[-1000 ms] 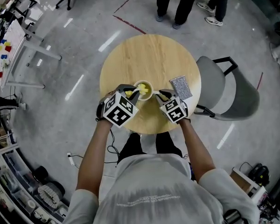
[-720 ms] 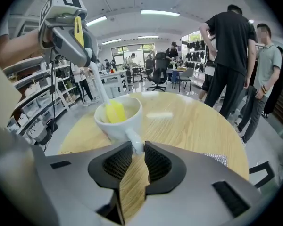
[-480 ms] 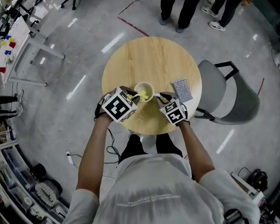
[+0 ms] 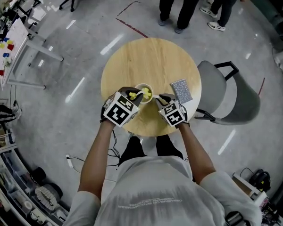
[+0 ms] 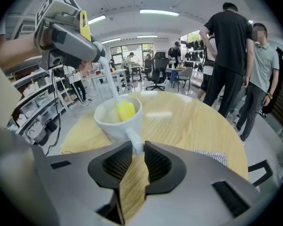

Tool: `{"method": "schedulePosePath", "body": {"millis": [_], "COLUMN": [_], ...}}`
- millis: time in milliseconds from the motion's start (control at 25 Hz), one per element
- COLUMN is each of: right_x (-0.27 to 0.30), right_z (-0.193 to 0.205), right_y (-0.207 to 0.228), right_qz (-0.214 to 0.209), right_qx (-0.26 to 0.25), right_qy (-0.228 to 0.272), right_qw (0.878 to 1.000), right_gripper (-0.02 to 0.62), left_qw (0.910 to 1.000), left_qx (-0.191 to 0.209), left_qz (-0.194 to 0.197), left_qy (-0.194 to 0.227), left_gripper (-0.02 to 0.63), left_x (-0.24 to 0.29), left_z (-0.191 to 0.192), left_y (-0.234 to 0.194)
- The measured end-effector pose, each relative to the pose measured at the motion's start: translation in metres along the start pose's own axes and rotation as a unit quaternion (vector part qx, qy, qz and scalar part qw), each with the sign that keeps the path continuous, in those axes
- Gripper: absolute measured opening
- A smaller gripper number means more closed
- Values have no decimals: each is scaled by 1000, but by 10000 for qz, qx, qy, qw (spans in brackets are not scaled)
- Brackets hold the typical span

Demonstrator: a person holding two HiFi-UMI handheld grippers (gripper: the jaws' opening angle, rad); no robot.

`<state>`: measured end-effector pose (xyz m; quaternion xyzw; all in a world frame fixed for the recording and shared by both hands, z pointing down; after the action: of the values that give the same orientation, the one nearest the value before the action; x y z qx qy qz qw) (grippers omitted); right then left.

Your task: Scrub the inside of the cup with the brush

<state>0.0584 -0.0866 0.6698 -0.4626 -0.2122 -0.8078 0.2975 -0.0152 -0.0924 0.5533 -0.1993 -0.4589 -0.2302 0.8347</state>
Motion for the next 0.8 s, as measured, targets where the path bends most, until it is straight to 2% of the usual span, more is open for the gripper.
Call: {"method": "schedulePosePath", "body": {"millis": [200, 440, 680, 800], "right_x": [-1, 0, 2, 1], "right_z": [-3, -1, 0, 0], "right_y": [-1, 1, 1, 0], "right_qz": [-7, 9, 16, 5], "right_qx": [26, 15, -46, -13], "right_qy": [5, 23, 52, 30], "right_qw": [10000, 10000, 10000, 10000], "right_gripper": [106, 106, 104, 104], "left_qw": [9993, 9969, 9917, 9907], "left_qx": [118, 459, 769, 757], "left_qz": [-362, -445, 11, 277], "left_qy": [35, -458, -1034, -1096], "left_gripper": [51, 51, 51, 51], "left_x": [3, -2, -3, -4], "left_z": [-4, 12, 24, 22], "left_y": [-15, -17, 3, 10]}}
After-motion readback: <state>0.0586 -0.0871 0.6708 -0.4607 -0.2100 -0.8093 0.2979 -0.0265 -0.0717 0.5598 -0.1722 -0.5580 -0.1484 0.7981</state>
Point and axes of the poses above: the fingertips, and each gripper's own axes: x forward along the fingers, y to its right, z out of its underside, the point moved 1 cm from there along -x, backward along the fingers, and after that the axes turned 12 degrees about -y, right-handed, at the moved point
